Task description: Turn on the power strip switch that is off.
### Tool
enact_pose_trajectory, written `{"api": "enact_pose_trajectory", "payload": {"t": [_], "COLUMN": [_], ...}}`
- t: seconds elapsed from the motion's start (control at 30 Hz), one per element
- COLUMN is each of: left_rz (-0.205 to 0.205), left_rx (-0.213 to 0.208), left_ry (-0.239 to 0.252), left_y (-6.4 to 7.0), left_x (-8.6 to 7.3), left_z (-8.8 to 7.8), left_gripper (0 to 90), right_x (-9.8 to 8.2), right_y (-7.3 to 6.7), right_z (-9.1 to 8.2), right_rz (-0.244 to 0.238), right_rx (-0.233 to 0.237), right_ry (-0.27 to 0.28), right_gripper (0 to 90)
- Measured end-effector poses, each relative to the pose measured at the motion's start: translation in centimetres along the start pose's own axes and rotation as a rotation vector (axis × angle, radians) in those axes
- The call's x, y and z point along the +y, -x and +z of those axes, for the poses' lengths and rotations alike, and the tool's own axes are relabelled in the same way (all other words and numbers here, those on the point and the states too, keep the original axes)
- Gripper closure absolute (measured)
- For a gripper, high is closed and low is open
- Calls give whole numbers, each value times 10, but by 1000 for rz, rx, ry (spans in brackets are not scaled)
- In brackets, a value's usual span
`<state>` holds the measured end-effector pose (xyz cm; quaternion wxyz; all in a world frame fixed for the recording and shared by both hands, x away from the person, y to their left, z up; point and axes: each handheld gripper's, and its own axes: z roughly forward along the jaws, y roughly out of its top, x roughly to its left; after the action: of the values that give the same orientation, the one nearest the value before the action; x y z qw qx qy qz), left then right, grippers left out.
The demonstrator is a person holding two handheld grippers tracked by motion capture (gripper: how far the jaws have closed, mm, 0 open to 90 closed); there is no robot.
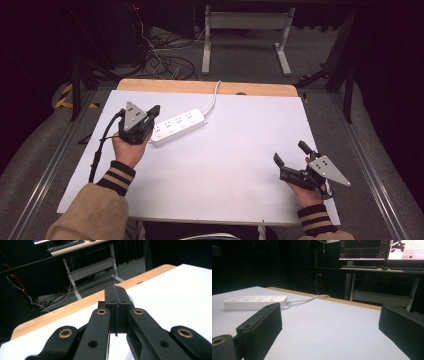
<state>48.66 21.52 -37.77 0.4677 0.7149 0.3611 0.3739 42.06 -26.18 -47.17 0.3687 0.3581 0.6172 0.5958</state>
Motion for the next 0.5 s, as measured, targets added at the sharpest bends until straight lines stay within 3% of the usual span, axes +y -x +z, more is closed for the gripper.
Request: {"api": "enact_pose_trajectory", "payload": {"t": [0.07, 0.1, 0.23, 0.3, 0.33, 0.37, 0.5], "left_rz": [8, 22, 41, 54, 54, 91, 132], "left_rx": [2, -20, -38, -92, -92, -114, -140], "left_ry": [-5, -32, -60, -109, -109, -148, -224], "left_y": [2, 6, 12, 19, 19, 26, 40], "left_x": [4, 13, 22, 30, 30, 34, 41], "left_z": [4, 13, 25, 40, 40, 52, 76], "left_gripper": [900, 900, 900, 900, 900, 900, 900], "right_x": [0, 0, 0, 0, 0, 0, 0], "right_y": [0, 0, 0, 0, 0, 0, 0], "right_z": [-1, -1, -2, -2, -3, -3, -2], "right_rz": [1, 4, 4, 3, 3, -1, -4], "right_rx": [-2, -2, -3, -2, -3, -5, 1], "right_ry": [-1, -1, -2, -3, -4, -6, -10], "right_gripper": [55, 55, 55, 56, 57, 57, 59]}}
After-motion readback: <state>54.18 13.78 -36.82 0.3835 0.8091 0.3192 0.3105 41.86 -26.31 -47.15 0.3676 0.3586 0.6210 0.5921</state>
